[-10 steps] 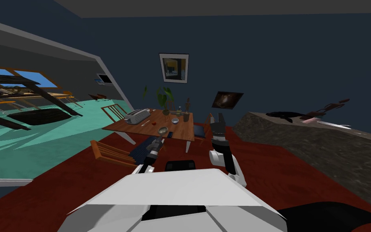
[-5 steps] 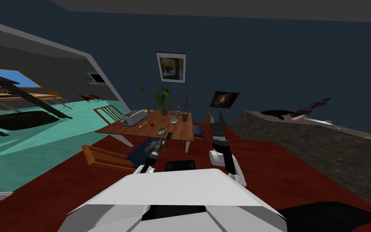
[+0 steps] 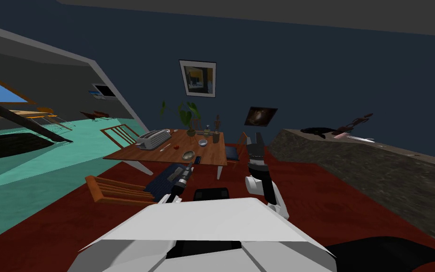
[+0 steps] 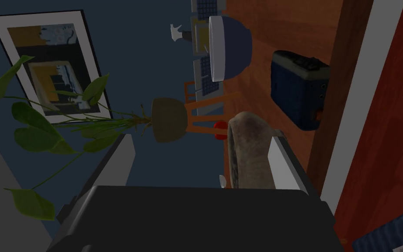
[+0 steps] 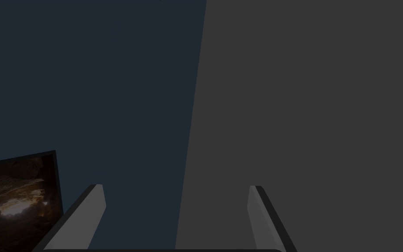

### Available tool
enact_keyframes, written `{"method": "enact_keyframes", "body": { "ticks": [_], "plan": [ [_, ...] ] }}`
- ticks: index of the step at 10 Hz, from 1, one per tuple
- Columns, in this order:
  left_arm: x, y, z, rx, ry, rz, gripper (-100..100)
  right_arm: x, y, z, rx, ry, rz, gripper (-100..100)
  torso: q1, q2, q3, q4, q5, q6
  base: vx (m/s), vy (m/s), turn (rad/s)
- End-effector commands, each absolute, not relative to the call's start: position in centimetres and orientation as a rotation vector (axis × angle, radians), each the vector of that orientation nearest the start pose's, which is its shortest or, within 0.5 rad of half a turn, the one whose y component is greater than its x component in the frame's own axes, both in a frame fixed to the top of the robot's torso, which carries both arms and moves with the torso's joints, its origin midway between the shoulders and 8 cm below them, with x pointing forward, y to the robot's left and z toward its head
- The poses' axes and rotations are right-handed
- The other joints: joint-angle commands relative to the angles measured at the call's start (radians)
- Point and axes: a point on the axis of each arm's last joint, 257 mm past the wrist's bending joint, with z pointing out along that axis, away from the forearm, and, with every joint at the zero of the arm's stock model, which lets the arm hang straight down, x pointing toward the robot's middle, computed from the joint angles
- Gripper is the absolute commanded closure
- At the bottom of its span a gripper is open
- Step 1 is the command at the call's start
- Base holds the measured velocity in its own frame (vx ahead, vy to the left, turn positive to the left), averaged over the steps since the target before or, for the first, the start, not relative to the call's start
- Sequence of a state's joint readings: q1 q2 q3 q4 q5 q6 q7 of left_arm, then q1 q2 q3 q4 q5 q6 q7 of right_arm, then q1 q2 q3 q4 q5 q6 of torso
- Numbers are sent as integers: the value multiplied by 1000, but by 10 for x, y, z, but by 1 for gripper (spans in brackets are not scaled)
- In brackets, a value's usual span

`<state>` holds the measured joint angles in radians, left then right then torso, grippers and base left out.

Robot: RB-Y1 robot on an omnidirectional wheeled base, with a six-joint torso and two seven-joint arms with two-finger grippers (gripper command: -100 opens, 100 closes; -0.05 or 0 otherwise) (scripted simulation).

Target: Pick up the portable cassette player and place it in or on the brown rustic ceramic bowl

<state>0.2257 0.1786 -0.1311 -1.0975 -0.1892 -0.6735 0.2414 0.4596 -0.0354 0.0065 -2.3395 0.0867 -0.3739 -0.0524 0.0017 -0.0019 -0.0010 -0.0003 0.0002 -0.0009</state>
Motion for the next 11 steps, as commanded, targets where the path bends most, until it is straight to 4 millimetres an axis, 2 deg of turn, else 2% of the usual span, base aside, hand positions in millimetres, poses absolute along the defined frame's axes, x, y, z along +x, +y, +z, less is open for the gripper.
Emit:
{"method": "enact_keyframes", "body": {
  "ticks": [1,11],
  "plan": [
    [398,225,-407,-1107,1453,-1267,-100,357,-262,39,627,694,1302,0,0,0,0,0,0,0,22,25,-96],
    [388,211,-481,-1163,1630,-1161,-100,357,-262,39,627,694,1302,0,1,-2,-1,0,0,0,34,36,-88]
  ]
}}
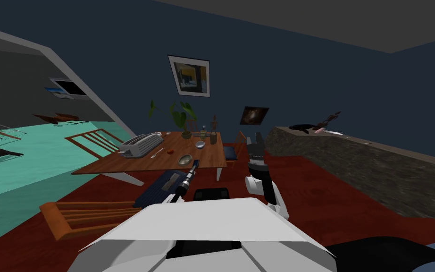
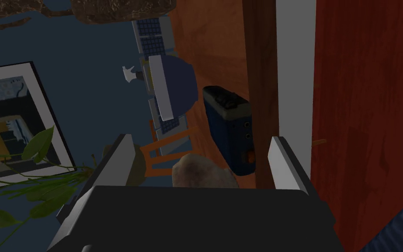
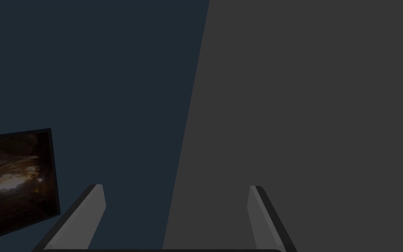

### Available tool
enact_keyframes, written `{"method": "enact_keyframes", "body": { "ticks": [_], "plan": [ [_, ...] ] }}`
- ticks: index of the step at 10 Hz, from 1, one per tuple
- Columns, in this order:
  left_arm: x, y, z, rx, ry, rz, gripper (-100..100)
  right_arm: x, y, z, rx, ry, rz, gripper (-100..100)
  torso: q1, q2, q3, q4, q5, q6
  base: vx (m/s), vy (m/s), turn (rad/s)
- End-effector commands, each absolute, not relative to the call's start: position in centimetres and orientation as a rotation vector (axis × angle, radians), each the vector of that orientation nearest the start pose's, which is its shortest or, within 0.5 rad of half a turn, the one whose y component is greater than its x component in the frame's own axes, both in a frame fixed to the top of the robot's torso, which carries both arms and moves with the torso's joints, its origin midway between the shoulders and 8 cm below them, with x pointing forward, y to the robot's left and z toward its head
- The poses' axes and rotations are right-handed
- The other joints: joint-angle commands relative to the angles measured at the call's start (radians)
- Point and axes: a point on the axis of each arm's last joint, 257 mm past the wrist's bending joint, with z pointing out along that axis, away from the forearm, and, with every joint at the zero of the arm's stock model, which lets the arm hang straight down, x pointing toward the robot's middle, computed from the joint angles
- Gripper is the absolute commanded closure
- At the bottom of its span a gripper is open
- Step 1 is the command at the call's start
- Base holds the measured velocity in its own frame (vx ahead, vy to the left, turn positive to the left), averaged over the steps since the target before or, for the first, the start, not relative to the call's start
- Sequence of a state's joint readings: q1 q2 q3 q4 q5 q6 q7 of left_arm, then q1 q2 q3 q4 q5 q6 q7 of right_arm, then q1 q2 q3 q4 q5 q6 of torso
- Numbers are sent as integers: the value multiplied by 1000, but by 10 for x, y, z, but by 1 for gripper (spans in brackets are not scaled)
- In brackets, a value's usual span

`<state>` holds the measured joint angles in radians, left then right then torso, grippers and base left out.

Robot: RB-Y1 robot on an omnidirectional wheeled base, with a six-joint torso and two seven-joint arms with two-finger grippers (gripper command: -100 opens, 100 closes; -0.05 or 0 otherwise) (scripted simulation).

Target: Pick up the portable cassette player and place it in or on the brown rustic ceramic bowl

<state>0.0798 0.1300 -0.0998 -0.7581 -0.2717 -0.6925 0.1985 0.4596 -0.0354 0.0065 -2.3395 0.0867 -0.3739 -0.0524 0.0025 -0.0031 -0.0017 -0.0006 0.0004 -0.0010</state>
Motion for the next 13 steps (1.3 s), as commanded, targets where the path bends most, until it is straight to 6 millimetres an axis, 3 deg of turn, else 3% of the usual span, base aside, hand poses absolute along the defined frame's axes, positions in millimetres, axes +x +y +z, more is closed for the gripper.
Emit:
{"method": "enact_keyframes", "body": {
  "ticks": [1,6,7,8,10,11,13],
  "plan": [
    [386,209,-487,-1167,1645,-1153,-100,357,-262,39,627,694,1302,0,0,0,0,0,0,0,31,30,-88],
    [382,207,-497,-1172,1675,-1138,-100,357,-262,39,627,694,1302,0,-1,1,1,0,0,0,12,18,-37],
    [382,207,-497,-1173,1677,-1137,0,357,-262,39,627,694,1302,0,-2,2,1,0,0,0,0,0,0],
    [373,206,-500,-1171,1676,-1138,-100,357,-262,39,627,694,1302,0,-3,2,1,0,-1,0,93,-5,-5],
    [373,206,-501,-1173,1677,-1137,-100,357,-262,39,627,694,1302,0,-5,-6,-3,-1,-1,0,110,-22,1],
    [373,206,-500,-1171,1676,-1138,100,357,-262,39,627,694,1302,0,-4,-3,-2,-1,-1,0,11,-3,1],
    [373,206,-501,-1172,1676,-1138,100,357,-262,39,627,694,1302,0,-4,2,1,1,-1,0,0,0,0]
  ]
}}
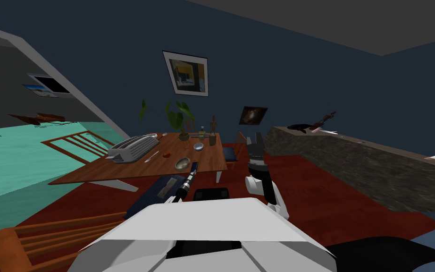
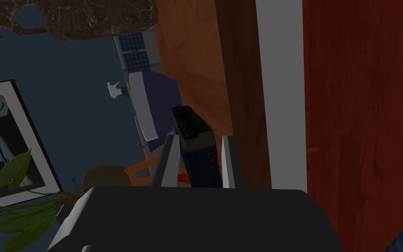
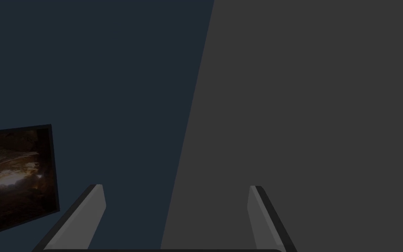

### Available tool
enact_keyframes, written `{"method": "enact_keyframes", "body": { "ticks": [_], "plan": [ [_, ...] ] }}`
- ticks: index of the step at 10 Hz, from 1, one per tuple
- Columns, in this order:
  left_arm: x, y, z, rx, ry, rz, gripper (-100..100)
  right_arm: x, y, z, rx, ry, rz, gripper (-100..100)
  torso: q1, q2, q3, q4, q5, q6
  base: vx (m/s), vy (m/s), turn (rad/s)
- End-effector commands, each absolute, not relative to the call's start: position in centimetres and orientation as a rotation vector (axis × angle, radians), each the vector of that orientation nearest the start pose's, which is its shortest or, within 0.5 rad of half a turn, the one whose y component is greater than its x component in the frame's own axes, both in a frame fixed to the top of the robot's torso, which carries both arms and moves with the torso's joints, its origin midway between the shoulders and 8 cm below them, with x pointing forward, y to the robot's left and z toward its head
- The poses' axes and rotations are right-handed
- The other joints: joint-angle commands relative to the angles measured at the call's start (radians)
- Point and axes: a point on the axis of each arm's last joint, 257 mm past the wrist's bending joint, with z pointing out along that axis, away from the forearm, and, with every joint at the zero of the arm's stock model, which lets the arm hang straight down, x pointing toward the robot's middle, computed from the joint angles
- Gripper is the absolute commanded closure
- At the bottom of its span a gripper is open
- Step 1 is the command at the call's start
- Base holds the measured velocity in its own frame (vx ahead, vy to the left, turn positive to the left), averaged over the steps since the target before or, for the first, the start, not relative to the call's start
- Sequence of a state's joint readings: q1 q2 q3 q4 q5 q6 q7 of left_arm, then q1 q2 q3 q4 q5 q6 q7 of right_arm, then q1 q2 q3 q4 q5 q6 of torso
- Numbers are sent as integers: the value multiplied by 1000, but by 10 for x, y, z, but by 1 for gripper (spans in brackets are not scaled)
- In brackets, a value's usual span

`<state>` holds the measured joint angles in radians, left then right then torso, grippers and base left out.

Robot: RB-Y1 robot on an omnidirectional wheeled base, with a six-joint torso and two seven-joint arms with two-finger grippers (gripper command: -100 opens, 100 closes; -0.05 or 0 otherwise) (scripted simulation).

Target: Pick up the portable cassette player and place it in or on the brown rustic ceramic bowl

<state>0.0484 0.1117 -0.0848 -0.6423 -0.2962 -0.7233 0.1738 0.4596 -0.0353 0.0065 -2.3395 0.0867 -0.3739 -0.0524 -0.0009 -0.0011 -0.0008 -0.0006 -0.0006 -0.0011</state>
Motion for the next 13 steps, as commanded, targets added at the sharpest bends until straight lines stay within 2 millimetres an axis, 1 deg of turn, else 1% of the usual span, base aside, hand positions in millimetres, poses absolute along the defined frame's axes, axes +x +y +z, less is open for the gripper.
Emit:
{"method": "enact_keyframes", "body": {
  "ticks": [1,2,3,4,5,6,7,8,9,11,12,13],
  "plan": [
    [374,205,-500,-1171,1674,-1140,100,357,-262,39,627,694,1302,0,0,0,0,0,0,0,0,0,0],
    [374,205,-500,-1171,1674,-1140,100,357,-262,39,627,694,1302,0,0,0,0,0,0,0,0,0,0],
    [374,205,-500,-1171,1675,-1140,0,357,-262,39,627,694,1302,0,0,0,0,0,0,0,0,0,0],
    [381,207,-497,-1172,1676,-1137,100,357,-262,39,627,694,1302,0,0,1,0,0,0,0,-90,18,2],
    [379,206,-498,-1169,1674,-1141,100,357,-262,39,627,694,1303,0,1,5,3,1,0,0,-56,12,-4],
    [379,206,-498,-1170,1675,-1139,0,357,-262,39,627,694,1302,0,1,5,3,1,0,0,-8,2,2],
    [390,208,-498,-1176,1678,-1120,100,357,-262,39,627,694,1302,0,0,2,2,1,0,0,-102,75,7],
    [395,208,-498,-1178,1678,-1115,100,357,-262,39,627,694,1302,0,5,6,3,1,0,-1,-195,121,-13],
    [405,209,-496,-1183,1676,-1106,100,357,-262,39,627,694,1302,0,8,12,6,2,1,-1,-210,105,-14],
    [418,209,-492,-1186,1672,-1098,100,357,-262,39,627,694,1302,0,7,13,8,3,0,-1,-153,101,-12],
    [418,209,-492,-1186,1672,-1098,100,357,-262,39,627,694,1302,0,7,11,7,3,0,-1,-69,50,-7],
    [434,209,-486,-1189,1665,-1092,100,357,-262,39,627,694,1302,0,4,8,5,2,0,-1,-92,52,-11]
  ]
}}
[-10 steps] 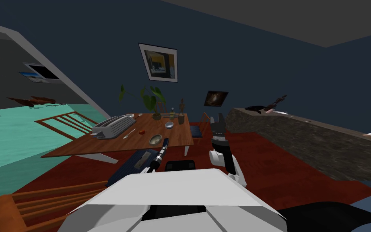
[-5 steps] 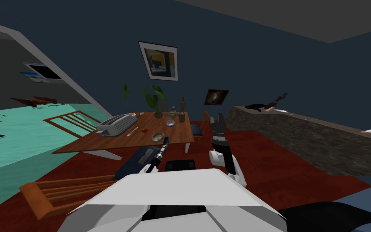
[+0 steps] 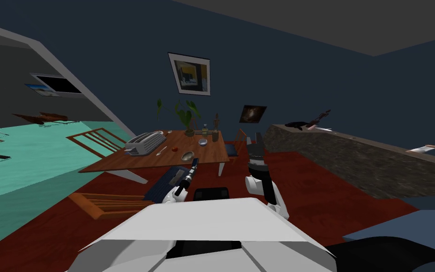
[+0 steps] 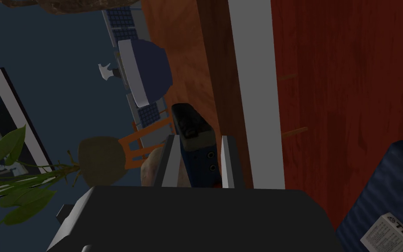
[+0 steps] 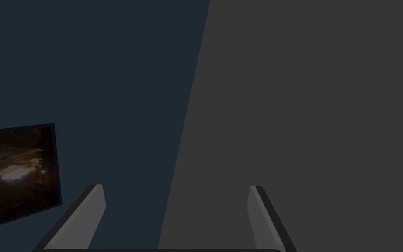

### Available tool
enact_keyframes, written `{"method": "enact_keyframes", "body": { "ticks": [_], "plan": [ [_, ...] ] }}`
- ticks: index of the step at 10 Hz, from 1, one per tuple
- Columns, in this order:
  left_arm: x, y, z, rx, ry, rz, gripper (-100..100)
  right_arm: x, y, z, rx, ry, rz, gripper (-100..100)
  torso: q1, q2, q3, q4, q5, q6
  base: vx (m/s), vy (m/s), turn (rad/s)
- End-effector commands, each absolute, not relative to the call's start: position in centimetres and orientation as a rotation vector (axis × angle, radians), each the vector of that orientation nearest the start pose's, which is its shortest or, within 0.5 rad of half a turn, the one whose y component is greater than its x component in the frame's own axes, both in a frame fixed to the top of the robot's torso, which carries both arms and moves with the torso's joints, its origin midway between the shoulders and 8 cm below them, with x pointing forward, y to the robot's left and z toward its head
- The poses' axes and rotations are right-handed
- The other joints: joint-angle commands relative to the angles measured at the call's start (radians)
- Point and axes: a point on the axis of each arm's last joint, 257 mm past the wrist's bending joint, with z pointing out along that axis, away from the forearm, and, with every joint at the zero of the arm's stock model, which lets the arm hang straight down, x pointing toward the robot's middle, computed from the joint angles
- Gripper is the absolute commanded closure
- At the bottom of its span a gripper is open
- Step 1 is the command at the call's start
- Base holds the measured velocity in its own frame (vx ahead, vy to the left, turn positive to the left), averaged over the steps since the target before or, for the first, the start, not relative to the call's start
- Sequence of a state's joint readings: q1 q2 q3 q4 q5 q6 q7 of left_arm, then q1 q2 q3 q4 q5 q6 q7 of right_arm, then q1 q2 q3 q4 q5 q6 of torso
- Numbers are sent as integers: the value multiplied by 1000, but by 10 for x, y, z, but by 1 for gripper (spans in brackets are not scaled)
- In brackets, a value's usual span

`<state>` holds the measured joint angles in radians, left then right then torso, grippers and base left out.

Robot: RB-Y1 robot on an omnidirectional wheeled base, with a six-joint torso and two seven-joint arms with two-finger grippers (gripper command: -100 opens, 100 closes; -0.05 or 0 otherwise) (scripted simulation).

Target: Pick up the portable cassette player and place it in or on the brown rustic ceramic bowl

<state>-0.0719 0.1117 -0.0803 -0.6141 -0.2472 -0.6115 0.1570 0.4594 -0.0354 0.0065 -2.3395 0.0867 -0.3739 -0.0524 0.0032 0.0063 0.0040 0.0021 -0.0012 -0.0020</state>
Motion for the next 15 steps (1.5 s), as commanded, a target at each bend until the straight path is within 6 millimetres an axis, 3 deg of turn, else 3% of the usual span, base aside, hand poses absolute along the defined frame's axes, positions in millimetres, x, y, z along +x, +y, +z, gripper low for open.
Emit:
{"method": "enact_keyframes", "body": {
  "ticks": [1,7,9,12,15],
  "plan": [
    [442,209,-483,-1190,1662,-1089,100,357,-262,39,627,694,1302,0,0,0,0,0,0,0,-133,62,-39],
    [476,208,-468,-1195,1650,-1078,100,357,-262,39,627,694,1302,0,0,-4,-2,0,-1,-1,-72,43,-20],
    [476,208,-468,-1195,1650,-1078,100,357,-262,39,627,694,1302,0,1,-3,-1,0,-1,-2,-39,24,-7],
    [511,206,-450,-1199,1639,-1068,100,357,-262,39,627,694,1302,0,5,0,0,1,-1,-3,-89,76,-44],
    [527,205,-440,-1200,1634,-1064,100,357,-262,39,627,695,1302,0,6,-3,-1,0,-1,-4,-58,63,-22]
  ]
}}
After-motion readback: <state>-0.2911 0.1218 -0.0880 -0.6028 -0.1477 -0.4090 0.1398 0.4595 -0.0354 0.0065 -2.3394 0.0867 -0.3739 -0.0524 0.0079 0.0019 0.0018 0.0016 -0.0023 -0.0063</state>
